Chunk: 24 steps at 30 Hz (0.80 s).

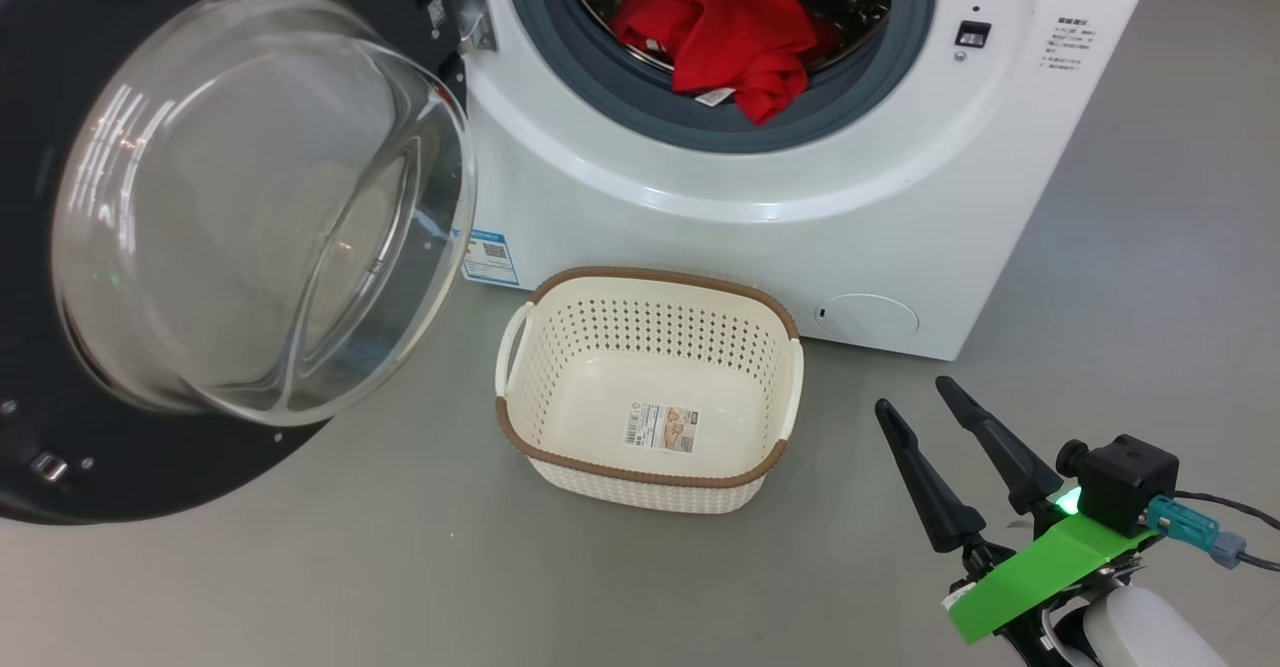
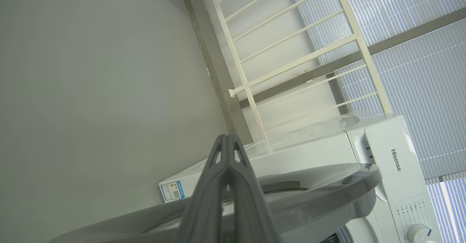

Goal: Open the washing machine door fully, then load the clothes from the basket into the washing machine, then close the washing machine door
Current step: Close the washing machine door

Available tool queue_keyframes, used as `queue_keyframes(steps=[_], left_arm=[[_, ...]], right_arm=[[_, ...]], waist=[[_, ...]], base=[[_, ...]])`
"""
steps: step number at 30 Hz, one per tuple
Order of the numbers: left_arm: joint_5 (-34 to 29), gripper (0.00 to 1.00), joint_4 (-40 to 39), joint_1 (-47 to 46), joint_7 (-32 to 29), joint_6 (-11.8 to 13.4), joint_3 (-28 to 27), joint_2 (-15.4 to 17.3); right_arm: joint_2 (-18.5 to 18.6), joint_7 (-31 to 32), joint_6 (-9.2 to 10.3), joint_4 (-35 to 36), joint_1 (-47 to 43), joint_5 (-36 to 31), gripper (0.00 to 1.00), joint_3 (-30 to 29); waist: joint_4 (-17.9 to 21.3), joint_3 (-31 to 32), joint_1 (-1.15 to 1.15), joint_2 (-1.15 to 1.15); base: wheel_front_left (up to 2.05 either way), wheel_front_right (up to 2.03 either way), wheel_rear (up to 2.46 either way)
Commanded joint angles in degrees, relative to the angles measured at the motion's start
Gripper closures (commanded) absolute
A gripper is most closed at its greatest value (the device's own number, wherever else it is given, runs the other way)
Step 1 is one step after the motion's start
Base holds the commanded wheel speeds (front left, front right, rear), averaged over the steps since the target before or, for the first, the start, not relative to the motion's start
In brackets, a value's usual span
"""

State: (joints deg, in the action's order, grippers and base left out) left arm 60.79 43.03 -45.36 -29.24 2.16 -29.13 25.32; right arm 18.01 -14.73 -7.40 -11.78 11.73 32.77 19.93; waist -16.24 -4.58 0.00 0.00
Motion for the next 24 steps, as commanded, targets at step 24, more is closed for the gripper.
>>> queue_keyframes(steps=[24], left_arm=[[4.2, 1.0, -0.28, -1.51, -19.13, -6.33, 5.75, 2.68]], right_arm=[[-0.03, -0.27, -0.09, 1.1, 0.73, 0.4, 0.0, -0.72]], waist=[[-0.03, -0.3, 0.0, 0.0]], base=[[0.0, 0.0, 0.0]])
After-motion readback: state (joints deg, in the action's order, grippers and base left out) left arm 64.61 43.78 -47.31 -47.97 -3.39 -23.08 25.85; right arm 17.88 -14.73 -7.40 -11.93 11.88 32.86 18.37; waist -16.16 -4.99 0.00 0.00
